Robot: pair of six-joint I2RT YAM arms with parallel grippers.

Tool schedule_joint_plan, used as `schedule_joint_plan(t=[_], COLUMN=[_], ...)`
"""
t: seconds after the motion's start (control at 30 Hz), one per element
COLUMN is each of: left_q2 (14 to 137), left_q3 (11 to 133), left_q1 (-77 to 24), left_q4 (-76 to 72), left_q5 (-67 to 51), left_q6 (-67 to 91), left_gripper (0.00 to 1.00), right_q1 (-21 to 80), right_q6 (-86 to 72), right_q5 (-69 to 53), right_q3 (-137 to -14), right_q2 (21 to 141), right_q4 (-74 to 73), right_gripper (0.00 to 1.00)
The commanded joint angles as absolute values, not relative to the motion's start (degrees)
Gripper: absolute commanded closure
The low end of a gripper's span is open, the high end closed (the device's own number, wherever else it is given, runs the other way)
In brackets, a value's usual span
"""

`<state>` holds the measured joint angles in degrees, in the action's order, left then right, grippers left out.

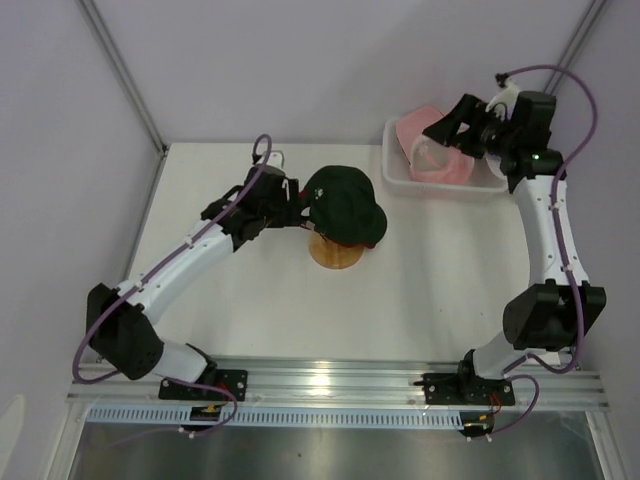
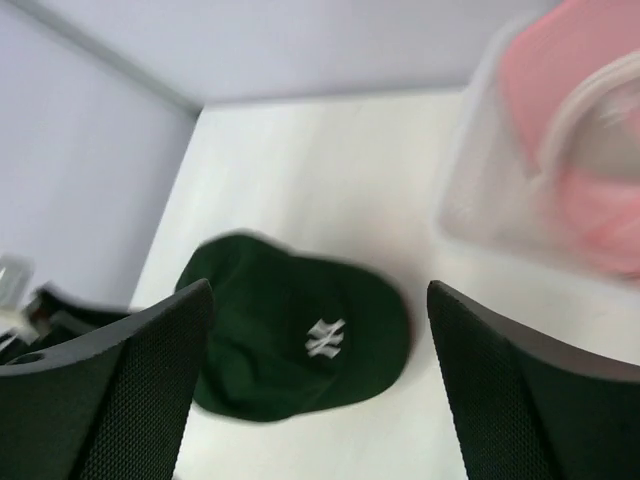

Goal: Stack the hats

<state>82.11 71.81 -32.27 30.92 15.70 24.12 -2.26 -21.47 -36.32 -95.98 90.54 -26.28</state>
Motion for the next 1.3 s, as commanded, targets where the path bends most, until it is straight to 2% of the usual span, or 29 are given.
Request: schedule_joint_plan(t=[0.0, 0.07, 0.1, 0.2, 0.33, 0.5, 0.6, 0.87, 1.0, 1.17, 1.27], left_q2=[77.1, 74.9, 74.1, 70.6, 68.4, 68.9, 70.2, 72.2, 73.0, 74.8, 75.8], left_q3=[76.7, 77.5, 78.4, 79.0, 80.0, 80.0, 81.1, 82.0, 82.1, 83.7, 84.7], left_q1=[-30.5, -29.5, -29.1, -27.5, -26.4, -25.8, -25.3, -23.5, -22.8, -22.1, -21.9], left_q4=[33.7, 34.5, 34.6, 34.5, 34.7, 33.4, 32.7, 30.7, 29.9, 30.0, 30.0], left_q5=[14.6, 13.5, 13.1, 11.3, 8.6, 5.1, 4.1, 3.9, 4.1, 4.5, 4.6], left_q6=[22.6, 22.2, 21.9, 21.4, 19.9, 18.5, 17.8, 17.4, 17.2, 17.1, 16.9], left_gripper=[0.22, 0.15, 0.14, 0.01, 0.0, 0.01, 0.01, 0.0, 0.01, 0.0, 0.0], right_q1=[-6.2, -7.8, -9.5, -13.3, -16.5, -16.6, -15.9, -12.3, -11.2, -9.3, -8.2], right_q6=[-18.4, -16.9, -15.5, -14.2, -12.7, -10.4, -11.6, -9.3, -8.5, -6.9, -5.9], right_q5=[-23.9, -18.9, -18.2, -17.8, -14.4, -22.0, -27.3, -14.6, -8.4, -4.2, -1.1], right_q3=[-103.4, -108.1, -109.4, -112.0, -112.9, -114.9, -116.4, -124.1, -125.0, -125.7, -128.3], right_q2=[92.5, 95.9, 97.1, 101.7, 106.3, 112.0, 117.1, 130.5, 132.9, 135.0, 137.5], right_q4=[-33.7, -35.8, -37.8, -39.1, -38.6, -34.5, -33.2, -36.6, -36.5, -34.6, -34.0], right_gripper=[0.09, 0.08, 0.01, 0.01, 0.01, 0.02, 0.09, 0.19, 0.23, 0.24, 0.31])
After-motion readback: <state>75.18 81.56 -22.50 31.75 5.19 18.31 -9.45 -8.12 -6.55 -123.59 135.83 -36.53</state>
